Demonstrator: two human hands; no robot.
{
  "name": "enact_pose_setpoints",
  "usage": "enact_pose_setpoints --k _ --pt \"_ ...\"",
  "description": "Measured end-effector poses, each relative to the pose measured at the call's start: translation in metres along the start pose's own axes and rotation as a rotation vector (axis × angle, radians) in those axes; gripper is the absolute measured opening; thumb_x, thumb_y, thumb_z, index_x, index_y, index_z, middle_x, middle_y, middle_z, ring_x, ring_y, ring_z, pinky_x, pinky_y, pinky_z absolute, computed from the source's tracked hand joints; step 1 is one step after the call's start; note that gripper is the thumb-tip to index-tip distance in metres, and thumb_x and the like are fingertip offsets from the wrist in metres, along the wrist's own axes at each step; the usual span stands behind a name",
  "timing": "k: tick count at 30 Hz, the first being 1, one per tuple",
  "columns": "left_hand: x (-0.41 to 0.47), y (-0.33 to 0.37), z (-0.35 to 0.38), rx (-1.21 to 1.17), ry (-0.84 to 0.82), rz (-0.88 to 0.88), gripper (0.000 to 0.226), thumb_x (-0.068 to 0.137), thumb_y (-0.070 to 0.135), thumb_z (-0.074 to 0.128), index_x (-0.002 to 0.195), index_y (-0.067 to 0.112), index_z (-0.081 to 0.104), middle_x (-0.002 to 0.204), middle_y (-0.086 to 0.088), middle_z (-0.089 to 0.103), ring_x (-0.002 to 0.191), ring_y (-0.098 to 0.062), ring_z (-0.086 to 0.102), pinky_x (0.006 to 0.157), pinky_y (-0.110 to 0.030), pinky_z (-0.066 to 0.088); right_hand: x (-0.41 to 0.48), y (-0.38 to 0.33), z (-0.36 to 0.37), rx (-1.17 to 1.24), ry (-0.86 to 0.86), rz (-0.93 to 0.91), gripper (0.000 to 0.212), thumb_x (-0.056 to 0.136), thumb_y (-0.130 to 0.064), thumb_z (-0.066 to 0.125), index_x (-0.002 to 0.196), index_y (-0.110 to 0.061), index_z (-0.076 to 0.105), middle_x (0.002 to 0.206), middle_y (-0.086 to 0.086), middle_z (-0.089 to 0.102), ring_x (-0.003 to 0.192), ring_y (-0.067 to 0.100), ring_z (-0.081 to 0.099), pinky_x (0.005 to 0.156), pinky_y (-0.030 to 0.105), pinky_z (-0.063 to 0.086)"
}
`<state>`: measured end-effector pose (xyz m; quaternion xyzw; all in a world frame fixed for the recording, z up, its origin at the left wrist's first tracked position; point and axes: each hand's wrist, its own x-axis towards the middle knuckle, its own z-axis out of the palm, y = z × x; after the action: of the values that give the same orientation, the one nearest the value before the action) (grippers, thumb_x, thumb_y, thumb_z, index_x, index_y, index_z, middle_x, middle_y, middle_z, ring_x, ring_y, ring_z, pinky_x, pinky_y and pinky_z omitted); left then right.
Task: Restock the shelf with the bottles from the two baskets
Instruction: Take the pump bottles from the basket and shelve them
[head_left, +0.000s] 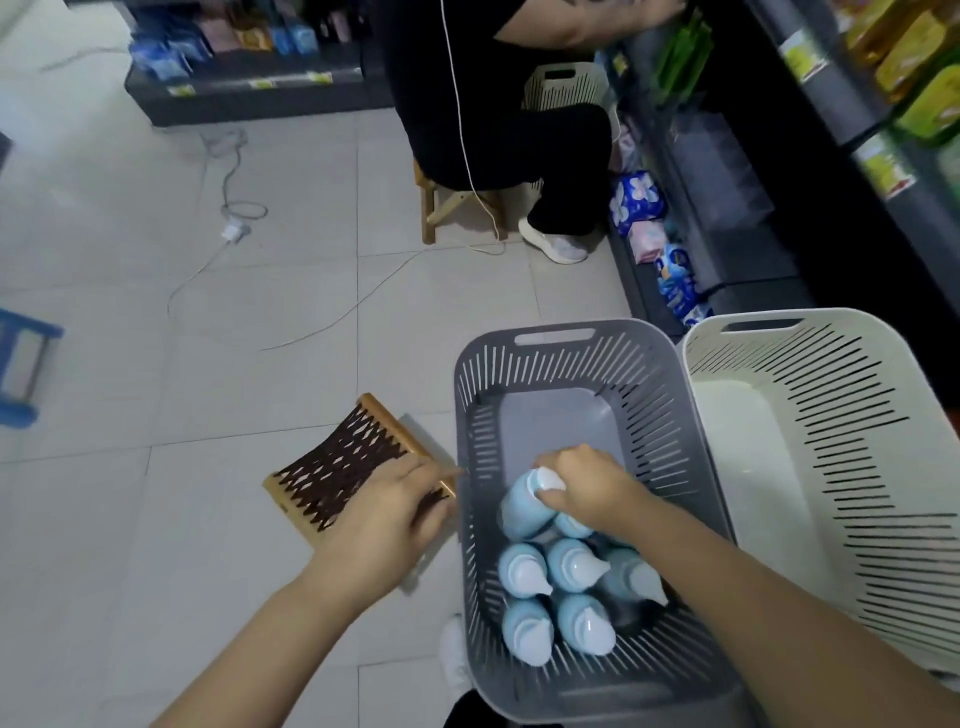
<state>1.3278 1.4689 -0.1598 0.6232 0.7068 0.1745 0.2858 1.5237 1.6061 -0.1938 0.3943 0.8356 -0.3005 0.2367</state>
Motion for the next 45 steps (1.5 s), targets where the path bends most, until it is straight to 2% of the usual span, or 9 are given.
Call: enact_pose_setpoints --k 7,13,15,18,22,25,31,40,45 --pt "0.030 0.049 0.005 -0.155 -0.076 0.019 0.068 0.077 0.044 0.072 0.136 0.036 0.038 0.126 0.032 0.038 0.116 0.013 0.036 0.096 -0.002 0.023 -0.050 0.004 -0.086 0.566 0.236 -0.128 0.020 0.084 -0.021 0.068 0.102 -0.015 0.070 0.100 0.001 0.070 0.095 0.017 0.064 0.086 0.032 0.050" --pt "0.040 0.052 0.007 -0.266 0.010 -0.061 0.064 0.069 0.042 0.079 0.117 0.046 0.037 0.103 0.031 0.051 0.095 0.014 0.051 0.072 -0.006 0.040 -0.048 0.007 -0.087 1.136 0.157 -0.152 0.026 0.088 -0.025 0.060 0.112 -0.017 0.061 0.095 -0.007 0.068 0.083 0.002 0.064 0.081 0.017 0.053" --pt "0.036 0.044 0.007 -0.270 0.069 -0.124 0.065 0.069 0.043 0.078 0.118 0.045 0.035 0.103 0.027 0.052 0.092 0.014 0.051 0.068 -0.009 0.041 -0.039 0.015 -0.067 1.044 0.134 -0.078 0.037 0.086 -0.037 0.057 0.119 -0.019 0.056 0.103 -0.005 0.065 0.091 0.010 0.063 0.076 0.015 0.052" --pt "0.031 0.033 0.007 -0.336 0.137 -0.210 0.063 0.070 0.039 0.078 0.118 0.039 0.037 0.099 0.024 0.053 0.089 0.014 0.052 0.065 -0.012 0.044 -0.023 0.032 -0.025 0.650 0.046 0.016 0.067 0.076 -0.048 0.068 0.132 -0.017 0.050 0.128 0.002 0.058 0.113 0.016 0.057 0.099 0.030 0.047" --pt "0.026 0.022 0.008 -0.434 0.200 -0.294 0.069 0.062 0.053 0.080 0.117 0.039 0.040 0.100 0.022 0.056 0.088 0.010 0.055 0.069 -0.019 0.047 -0.007 0.046 0.016 0.062 -0.117 -0.107 0.076 0.073 -0.027 0.076 0.140 -0.019 0.040 0.141 0.005 0.042 0.127 0.022 0.042 0.104 0.026 0.032" --pt "0.021 0.019 0.009 -0.471 0.209 -0.330 0.065 0.064 0.054 0.078 0.115 0.042 0.041 0.103 0.021 0.056 0.090 0.008 0.055 0.072 -0.022 0.049 0.002 0.048 0.030 -0.057 -0.170 -0.156 0.062 0.075 -0.012 0.068 0.134 -0.020 0.049 0.136 0.005 0.044 0.125 0.024 0.044 0.102 0.025 0.034" --pt "0.014 0.014 0.013 -0.495 0.195 -0.368 0.079 0.054 0.064 0.068 0.123 0.039 0.041 0.109 0.021 0.056 0.097 0.000 0.057 0.083 -0.033 0.053 0.011 0.057 0.030 0.105 -0.025 -0.049 0.044 0.072 -0.016 0.067 0.115 -0.024 0.066 0.120 0.002 0.065 0.112 0.024 0.058 0.096 0.031 0.046" --pt "0.011 0.035 0.003 -0.537 0.186 -0.378 0.075 0.054 0.064 0.068 0.120 0.040 0.042 0.108 0.015 0.058 0.095 -0.006 0.059 0.078 -0.035 0.054 -0.019 0.057 -0.013 0.585 0.192 0.070 0.037 0.070 -0.015 0.078 0.106 -0.015 0.070 0.095 -0.003 0.065 0.089 0.012 0.061 0.076 0.021 0.042" --pt "0.008 0.062 -0.015 -0.568 0.212 -0.384 0.064 0.066 0.052 0.076 0.119 0.038 0.042 0.108 0.013 0.057 0.094 -0.009 0.060 0.073 -0.032 0.053 -0.041 0.051 -0.044 0.757 0.321 0.071 0.017 0.072 -0.021 0.079 0.087 -0.017 0.073 0.085 0.001 0.069 0.079 0.014 0.063 0.070 0.028 0.051"
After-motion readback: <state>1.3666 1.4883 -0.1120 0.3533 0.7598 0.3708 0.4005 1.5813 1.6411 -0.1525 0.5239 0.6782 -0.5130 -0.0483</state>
